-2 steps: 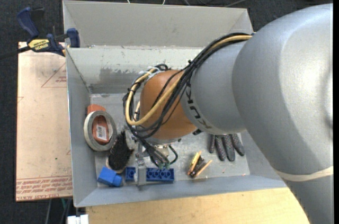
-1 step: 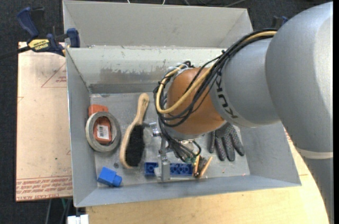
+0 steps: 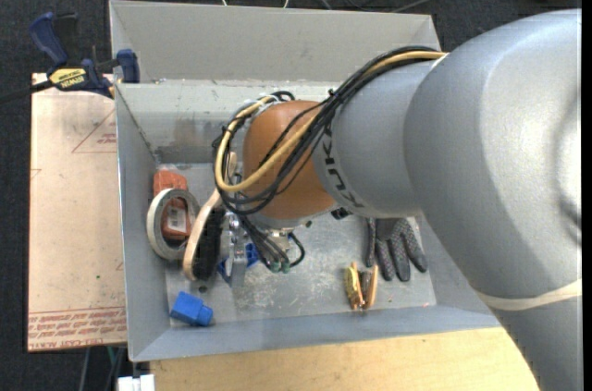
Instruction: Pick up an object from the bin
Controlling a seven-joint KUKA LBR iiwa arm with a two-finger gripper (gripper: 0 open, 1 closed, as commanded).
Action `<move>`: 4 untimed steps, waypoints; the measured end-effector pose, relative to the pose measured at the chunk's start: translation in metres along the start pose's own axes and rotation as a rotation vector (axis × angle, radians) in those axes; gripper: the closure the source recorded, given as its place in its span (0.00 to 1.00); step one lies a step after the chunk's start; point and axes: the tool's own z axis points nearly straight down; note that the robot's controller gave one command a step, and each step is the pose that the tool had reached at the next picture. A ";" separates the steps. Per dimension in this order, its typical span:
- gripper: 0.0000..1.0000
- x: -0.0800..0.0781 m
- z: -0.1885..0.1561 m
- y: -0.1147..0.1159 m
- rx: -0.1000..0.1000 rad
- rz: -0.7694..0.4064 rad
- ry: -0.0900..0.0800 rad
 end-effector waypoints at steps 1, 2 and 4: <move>1.00 0.000 0.000 0.000 -0.001 0.001 0.000; 1.00 0.000 0.000 0.000 -0.001 0.001 0.000; 1.00 0.000 0.000 0.000 -0.002 0.001 0.000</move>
Offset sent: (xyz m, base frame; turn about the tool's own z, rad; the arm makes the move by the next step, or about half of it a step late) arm 0.0000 0.0000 0.0000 0.0000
